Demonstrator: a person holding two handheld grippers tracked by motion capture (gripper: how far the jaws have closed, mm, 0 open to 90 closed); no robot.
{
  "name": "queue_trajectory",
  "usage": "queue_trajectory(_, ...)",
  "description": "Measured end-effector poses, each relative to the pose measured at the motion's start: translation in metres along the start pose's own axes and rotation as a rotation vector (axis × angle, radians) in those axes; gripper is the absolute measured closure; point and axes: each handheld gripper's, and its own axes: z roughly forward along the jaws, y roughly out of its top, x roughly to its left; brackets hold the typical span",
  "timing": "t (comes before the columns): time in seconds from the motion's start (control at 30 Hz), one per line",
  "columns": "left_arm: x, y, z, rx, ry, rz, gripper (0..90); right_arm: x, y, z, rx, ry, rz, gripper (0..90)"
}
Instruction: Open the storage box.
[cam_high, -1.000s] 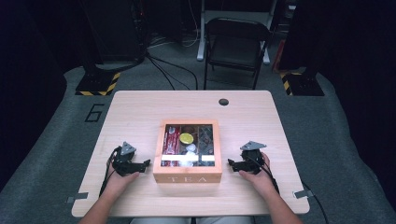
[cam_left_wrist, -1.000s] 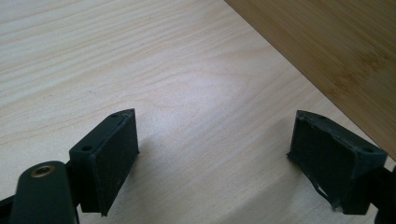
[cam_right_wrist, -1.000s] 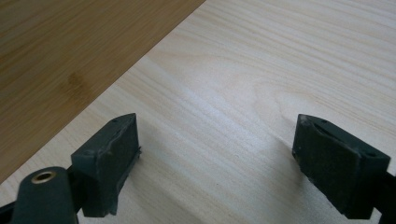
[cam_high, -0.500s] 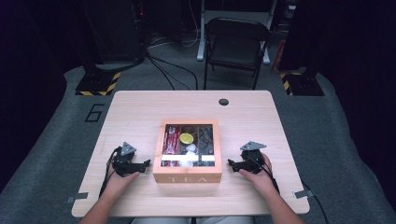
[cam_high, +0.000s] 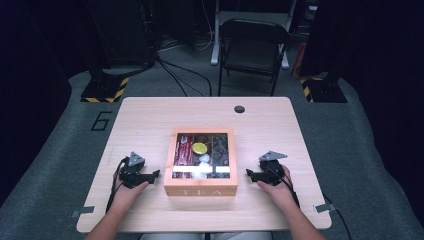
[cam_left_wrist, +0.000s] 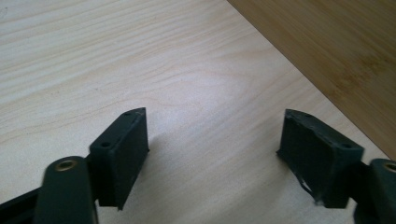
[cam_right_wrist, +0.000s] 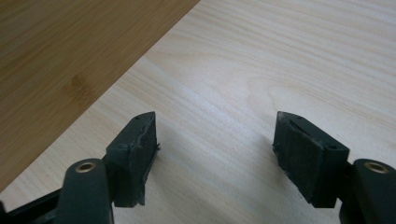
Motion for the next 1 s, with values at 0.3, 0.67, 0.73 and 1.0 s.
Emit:
queue_trajectory(0.3,-0.005,0.008,-0.01,0.014,-0.02,0.028,34.9,-0.005,0.001,-0.017,-0.02,0.005,0.037,35.3)
queue_trajectory(0.67,-0.005,0.01,-0.026,-0.007,-0.043,0.004,39.0,0.001,0.005,-0.031,-0.048,0.042,0.013,40.9)
queue_trajectory(0.73,-0.004,0.011,-0.031,-0.017,-0.047,-0.009,39.0,0.003,0.007,-0.033,-0.05,0.049,0.0,41.0)
queue_trajectory(1.0,-0.003,0.013,-0.045,-0.022,-0.06,-0.023,39.2,0.013,0.012,-0.04,-0.06,0.069,-0.035,44.7)
